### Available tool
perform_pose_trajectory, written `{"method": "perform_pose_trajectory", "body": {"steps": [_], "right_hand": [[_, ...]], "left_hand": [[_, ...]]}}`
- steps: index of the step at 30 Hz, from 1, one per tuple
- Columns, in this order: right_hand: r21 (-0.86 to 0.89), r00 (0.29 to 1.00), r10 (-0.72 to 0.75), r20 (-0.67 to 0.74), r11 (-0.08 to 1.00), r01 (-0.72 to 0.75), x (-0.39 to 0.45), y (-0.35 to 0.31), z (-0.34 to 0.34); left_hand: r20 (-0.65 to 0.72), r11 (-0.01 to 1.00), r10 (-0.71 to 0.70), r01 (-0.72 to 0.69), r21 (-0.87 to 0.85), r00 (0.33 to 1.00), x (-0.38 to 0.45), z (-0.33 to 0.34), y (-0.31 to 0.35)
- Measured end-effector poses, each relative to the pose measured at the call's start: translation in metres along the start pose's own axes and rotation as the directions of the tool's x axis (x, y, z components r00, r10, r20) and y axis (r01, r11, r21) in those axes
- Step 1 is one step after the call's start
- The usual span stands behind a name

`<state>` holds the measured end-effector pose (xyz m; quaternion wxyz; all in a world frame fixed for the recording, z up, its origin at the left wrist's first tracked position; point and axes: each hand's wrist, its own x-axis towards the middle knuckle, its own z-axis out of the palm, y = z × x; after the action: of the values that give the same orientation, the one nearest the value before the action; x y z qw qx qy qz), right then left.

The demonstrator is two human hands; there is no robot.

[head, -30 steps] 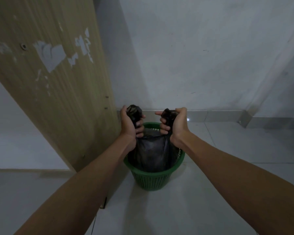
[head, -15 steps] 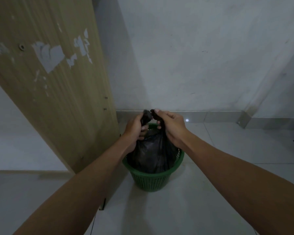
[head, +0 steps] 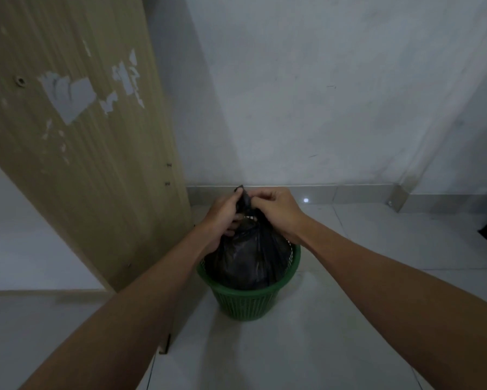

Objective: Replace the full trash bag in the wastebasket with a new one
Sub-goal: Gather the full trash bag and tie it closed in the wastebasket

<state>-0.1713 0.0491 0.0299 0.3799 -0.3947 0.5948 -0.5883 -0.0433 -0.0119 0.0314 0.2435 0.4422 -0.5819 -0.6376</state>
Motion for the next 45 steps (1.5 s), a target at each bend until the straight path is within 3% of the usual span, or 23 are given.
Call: {"method": "perform_pose_trajectory", "body": {"steps": [6,9,11,14,19,22,24,25,27,29,31,33,36,39,42,45], "right_hand": [[0.022,0.991,-0.017,0.134,1.000,0.014,-0.007,-0.008,-0.005],[-0.012,0.995,-0.035,0.091,0.999,0.036,-0.006,-0.007,-0.008],[0.048,0.998,0.027,0.049,0.998,-0.030,-0.005,-0.009,-0.009],[0.118,0.994,0.080,0.079,0.989,-0.089,-0.008,-0.012,-0.009],[-0.024,0.992,-0.079,0.097,0.996,0.082,-0.011,-0.011,-0.002],[0.151,0.998,0.019,0.054,0.988,-0.027,-0.009,-0.010,0.004],[0.172,0.997,0.079,0.026,0.982,-0.082,-0.007,-0.008,0.005],[0.138,0.995,0.095,0.004,0.986,-0.095,-0.006,-0.007,0.005],[0.055,0.992,0.121,-0.047,0.991,-0.118,-0.006,-0.008,0.006],[0.026,0.987,0.143,-0.068,0.990,-0.141,-0.005,-0.009,0.007],[0.044,0.985,0.160,-0.068,0.987,-0.158,-0.004,-0.011,0.008],[0.060,0.985,0.158,-0.071,0.986,-0.154,-0.003,-0.012,0.008],[0.029,0.992,0.111,-0.063,0.994,-0.110,-0.004,-0.016,0.006],[0.014,0.996,0.076,-0.051,0.997,-0.076,-0.005,-0.016,0.004],[0.006,0.997,0.062,-0.044,0.998,-0.062,-0.003,-0.015,0.005],[-0.045,0.996,0.065,-0.063,0.997,-0.068,0.001,-0.012,0.003]], "left_hand": [[-0.073,0.995,0.046,-0.052,-0.084,0.996,0.000,0.001,0.003],[-0.064,0.979,0.053,-0.065,-0.191,0.997,0.000,-0.003,0.001],[-0.041,0.968,0.073,-0.081,-0.237,0.997,-0.002,-0.003,0.001],[-0.058,0.969,0.126,-0.135,-0.206,0.990,-0.007,0.000,0.001],[-0.141,0.969,0.187,-0.206,-0.137,0.972,-0.008,0.006,0.000],[-0.148,0.951,0.221,-0.247,-0.186,0.964,-0.008,0.004,-0.001],[-0.153,0.939,0.231,-0.261,-0.223,0.961,-0.005,0.001,-0.003],[-0.158,0.938,0.248,-0.278,-0.208,0.956,-0.003,0.000,-0.005],[-0.212,0.929,0.357,-0.369,-0.020,0.910,0.000,-0.003,-0.009],[-0.245,0.864,0.500,-0.460,0.203,0.831,-0.001,-0.006,-0.012],[-0.221,0.807,0.575,-0.501,0.312,0.788,-0.002,-0.009,-0.015],[-0.233,0.832,0.543,-0.479,0.281,0.807,-0.006,-0.010,-0.014],[-0.300,0.929,0.370,-0.345,0.136,0.879,-0.007,-0.009,-0.005],[-0.184,0.977,0.204,-0.211,-0.018,0.961,-0.009,-0.010,0.001],[-0.055,0.990,0.138,-0.136,0.036,0.989,-0.013,-0.008,0.002],[-0.039,0.990,0.135,-0.134,0.034,0.990,-0.014,-0.004,0.003]]}}
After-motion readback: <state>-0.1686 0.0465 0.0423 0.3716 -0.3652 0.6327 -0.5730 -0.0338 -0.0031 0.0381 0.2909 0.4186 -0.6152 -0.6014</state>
